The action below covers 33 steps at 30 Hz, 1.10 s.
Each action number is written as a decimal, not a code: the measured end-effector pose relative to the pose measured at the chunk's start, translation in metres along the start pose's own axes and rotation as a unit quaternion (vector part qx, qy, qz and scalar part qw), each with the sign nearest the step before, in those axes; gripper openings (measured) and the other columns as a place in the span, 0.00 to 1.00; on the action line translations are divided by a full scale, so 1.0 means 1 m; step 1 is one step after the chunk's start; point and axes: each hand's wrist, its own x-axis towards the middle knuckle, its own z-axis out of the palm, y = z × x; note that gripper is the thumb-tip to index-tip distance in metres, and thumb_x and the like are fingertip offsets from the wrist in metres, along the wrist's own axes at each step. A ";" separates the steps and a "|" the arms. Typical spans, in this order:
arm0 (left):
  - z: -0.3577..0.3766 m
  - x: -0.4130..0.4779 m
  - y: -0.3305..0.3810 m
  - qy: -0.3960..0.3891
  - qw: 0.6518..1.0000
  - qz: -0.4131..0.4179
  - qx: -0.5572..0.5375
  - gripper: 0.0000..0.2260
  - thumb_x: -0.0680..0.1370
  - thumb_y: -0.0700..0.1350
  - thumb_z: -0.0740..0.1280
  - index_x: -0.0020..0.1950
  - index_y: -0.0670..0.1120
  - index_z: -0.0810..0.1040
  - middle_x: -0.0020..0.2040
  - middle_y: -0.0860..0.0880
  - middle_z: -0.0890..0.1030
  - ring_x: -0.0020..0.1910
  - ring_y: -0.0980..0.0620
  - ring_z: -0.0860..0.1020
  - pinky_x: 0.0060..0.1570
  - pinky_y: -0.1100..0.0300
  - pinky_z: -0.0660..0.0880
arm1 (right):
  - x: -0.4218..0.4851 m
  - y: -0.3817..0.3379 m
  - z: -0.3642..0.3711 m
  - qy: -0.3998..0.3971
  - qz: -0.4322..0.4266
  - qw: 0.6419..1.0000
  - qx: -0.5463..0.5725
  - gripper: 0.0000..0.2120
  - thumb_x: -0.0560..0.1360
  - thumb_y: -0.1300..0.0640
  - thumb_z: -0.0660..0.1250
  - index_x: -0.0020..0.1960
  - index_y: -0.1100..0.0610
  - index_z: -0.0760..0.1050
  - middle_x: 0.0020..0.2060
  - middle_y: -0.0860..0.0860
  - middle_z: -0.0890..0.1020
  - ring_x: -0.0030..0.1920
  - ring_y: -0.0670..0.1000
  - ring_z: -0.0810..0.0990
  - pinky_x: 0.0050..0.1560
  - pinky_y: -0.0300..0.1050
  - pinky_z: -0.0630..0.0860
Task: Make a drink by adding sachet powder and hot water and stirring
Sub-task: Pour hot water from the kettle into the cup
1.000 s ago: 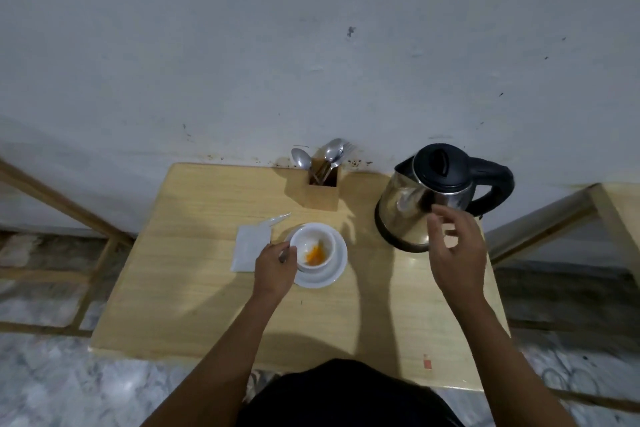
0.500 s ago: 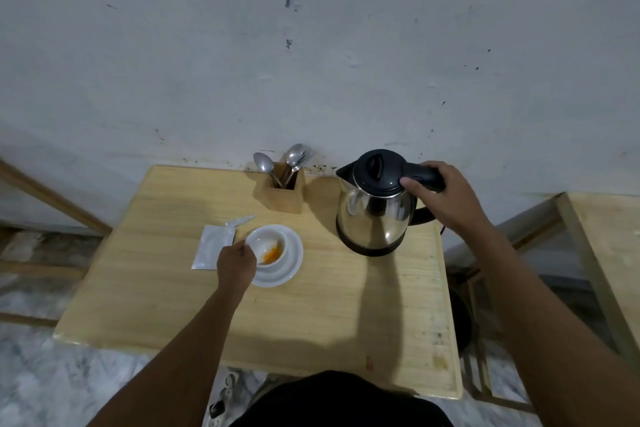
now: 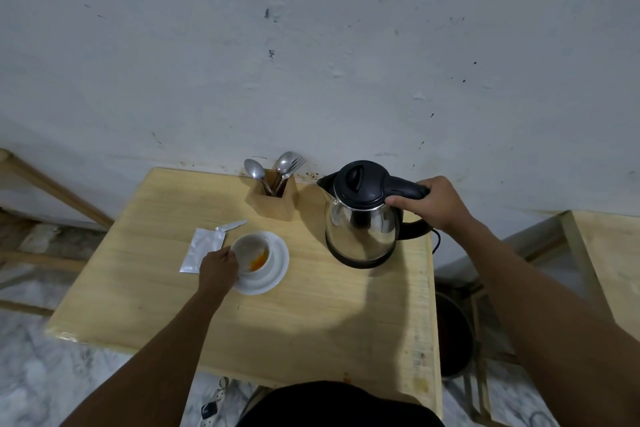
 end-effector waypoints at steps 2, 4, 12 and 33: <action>-0.003 0.002 0.000 -0.011 1.000 -0.009 -0.008 0.13 0.79 0.42 0.58 0.44 0.39 0.80 0.39 0.38 0.81 0.42 0.38 0.79 0.48 0.46 0.77 | 0.000 0.001 0.003 0.019 -0.015 1.000 -0.003 0.23 0.64 0.50 0.81 0.23 0.54 0.69 0.16 0.43 0.65 0.19 0.42 0.65 0.24 0.31 0.62; -0.006 0.005 0.000 -0.024 0.999 -0.028 -0.021 0.11 0.79 0.43 0.59 0.51 0.42 0.80 0.40 0.43 0.79 0.43 0.42 0.78 0.53 0.42 0.79 | 0.000 -0.002 0.008 0.035 -0.027 0.999 -0.009 0.24 0.61 0.45 0.81 0.26 0.63 0.73 0.19 0.45 0.69 0.21 0.43 0.67 0.27 0.36 0.65; -0.016 0.002 0.003 -0.060 0.998 -0.008 -0.034 0.12 0.79 0.40 0.59 0.53 0.36 0.79 0.35 0.43 0.79 0.38 0.42 0.78 0.48 0.46 0.79 | -0.007 -0.040 0.018 0.035 -0.089 0.991 -0.092 0.34 0.56 0.38 0.79 0.26 0.66 0.69 0.21 0.53 0.67 0.25 0.50 0.67 0.30 0.46 0.65; -0.044 0.019 -0.017 -0.202 0.974 0.034 -0.094 0.14 0.81 0.42 0.59 0.64 0.44 0.77 0.42 0.52 0.77 0.38 0.52 0.77 0.52 0.44 0.79 | -0.013 -0.170 0.087 -0.089 -0.074 0.908 -0.402 0.38 0.56 0.23 0.68 0.29 0.61 0.75 0.24 0.52 0.73 0.26 0.51 0.72 0.29 0.43 0.65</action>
